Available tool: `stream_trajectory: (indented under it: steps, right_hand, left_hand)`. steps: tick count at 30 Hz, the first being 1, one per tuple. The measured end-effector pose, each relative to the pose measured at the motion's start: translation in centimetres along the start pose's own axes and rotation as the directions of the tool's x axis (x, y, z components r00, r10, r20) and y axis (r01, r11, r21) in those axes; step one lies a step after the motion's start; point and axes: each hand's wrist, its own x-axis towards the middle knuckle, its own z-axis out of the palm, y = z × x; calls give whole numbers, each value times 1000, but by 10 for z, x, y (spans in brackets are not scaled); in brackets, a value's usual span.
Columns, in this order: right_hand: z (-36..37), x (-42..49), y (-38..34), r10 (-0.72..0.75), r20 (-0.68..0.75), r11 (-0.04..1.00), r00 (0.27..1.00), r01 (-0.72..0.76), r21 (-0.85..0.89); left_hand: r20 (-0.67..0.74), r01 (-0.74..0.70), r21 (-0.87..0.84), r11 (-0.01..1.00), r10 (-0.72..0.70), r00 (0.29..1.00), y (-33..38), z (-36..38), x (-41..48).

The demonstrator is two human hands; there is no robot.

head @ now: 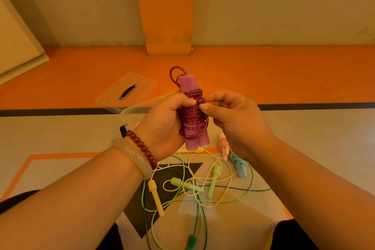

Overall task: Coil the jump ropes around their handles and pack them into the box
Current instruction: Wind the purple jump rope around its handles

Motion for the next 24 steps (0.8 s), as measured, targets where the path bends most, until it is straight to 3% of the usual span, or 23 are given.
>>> stream_trajectory:
  steps: [8, 17, 24]
  right_hand:
    - [-7, 1, -10, 28, 12, 990, 1000, -26, -141]
    - [-5, -2, -8, -145, 66, 929, 987, 159, -333]
    - [-5, -2, -2, -271, 110, 827, 956, 290, -482]
  left_hand:
    - [12, -39, 31, 999, 38, 999, -4, -2, 5]
    - [-78, -80, 67, 995, 86, 993, -11, 1, 7]
    - [-35, -79, 53, 995, 81, 996, -7, -2, 5]
